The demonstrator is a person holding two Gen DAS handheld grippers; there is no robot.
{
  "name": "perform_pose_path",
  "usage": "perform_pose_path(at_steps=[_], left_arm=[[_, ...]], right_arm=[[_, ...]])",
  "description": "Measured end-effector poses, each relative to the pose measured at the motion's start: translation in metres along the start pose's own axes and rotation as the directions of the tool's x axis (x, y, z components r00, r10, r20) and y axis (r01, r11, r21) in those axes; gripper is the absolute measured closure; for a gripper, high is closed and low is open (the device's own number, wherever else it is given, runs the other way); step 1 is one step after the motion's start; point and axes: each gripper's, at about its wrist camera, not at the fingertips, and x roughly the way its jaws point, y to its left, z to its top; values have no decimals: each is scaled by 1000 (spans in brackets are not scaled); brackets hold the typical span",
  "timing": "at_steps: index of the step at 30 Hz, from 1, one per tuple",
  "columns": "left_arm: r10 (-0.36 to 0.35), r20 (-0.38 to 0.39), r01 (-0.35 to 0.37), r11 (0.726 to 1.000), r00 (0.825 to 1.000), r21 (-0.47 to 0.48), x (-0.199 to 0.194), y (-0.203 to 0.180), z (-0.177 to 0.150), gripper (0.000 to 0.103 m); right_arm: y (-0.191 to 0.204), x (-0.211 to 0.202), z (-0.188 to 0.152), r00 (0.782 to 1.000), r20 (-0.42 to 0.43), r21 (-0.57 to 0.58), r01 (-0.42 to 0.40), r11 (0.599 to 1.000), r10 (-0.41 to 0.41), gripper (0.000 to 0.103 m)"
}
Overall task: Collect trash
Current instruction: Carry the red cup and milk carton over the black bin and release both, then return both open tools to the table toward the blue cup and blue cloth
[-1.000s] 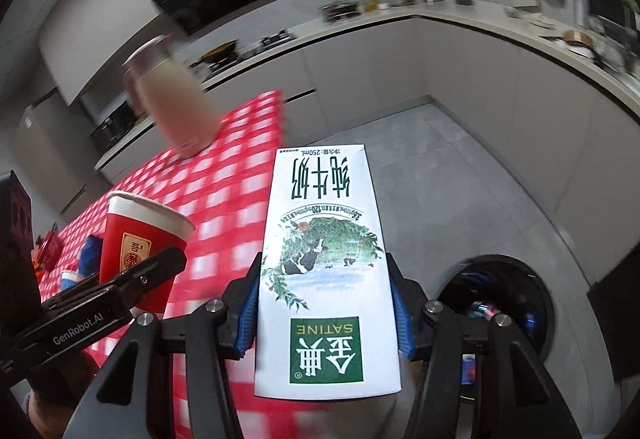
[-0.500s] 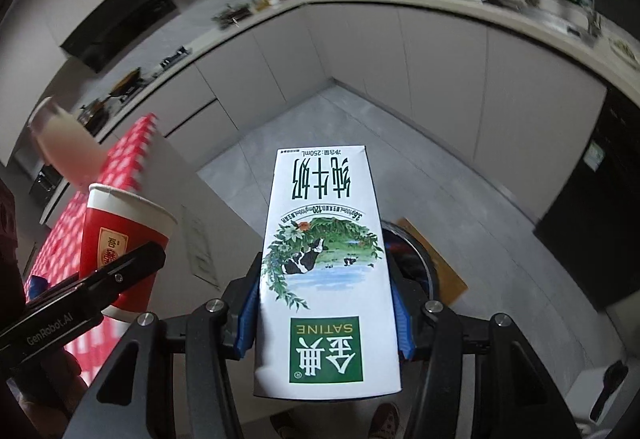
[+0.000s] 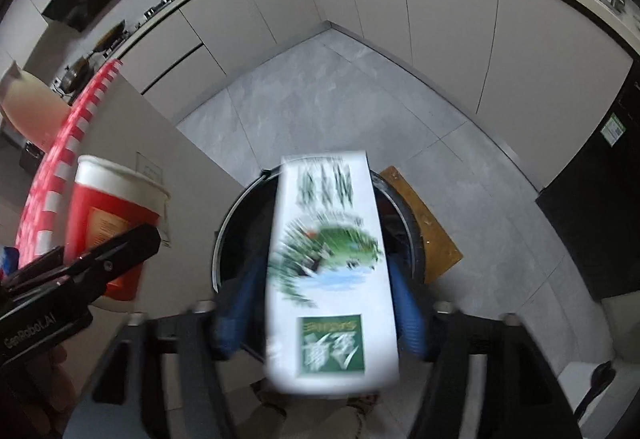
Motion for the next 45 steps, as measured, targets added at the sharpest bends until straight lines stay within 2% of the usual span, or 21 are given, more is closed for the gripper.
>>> perform_pose_path(at_steps=[3, 8, 17, 24, 30, 36, 45], left_arm=[[12, -1, -12, 1000, 1000, -16, 0, 0, 2, 19], [-6, 51, 8, 999, 999, -40, -25, 1, 8, 19], [34, 168, -16, 994, 985, -107, -93, 30, -3, 19], [73, 221, -37, 986, 972, -161, -129, 66, -18, 18], [76, 251, -33, 985, 965, -171, -159, 101, -35, 18], [79, 275, -24, 980, 958, -198, -187, 151, -58, 18], [94, 303, -26, 975, 948, -222, -227, 246, -93, 18]], right_arm=[[-3, -2, 6, 1000, 22, -9, 8, 1000, -8, 28], [-7, -30, 13, 995, 98, 4, 32, 999, -32, 28], [17, -69, 15, 990, 136, -39, -33, 999, 38, 28], [71, -89, 10, 983, 159, -114, -80, 990, 98, 28], [118, -104, -3, 977, 173, -134, -101, 986, 124, 28], [188, -118, -28, 972, 192, -163, -102, 981, 133, 28], [306, -126, -71, 964, 217, -193, -114, 975, 155, 28]])
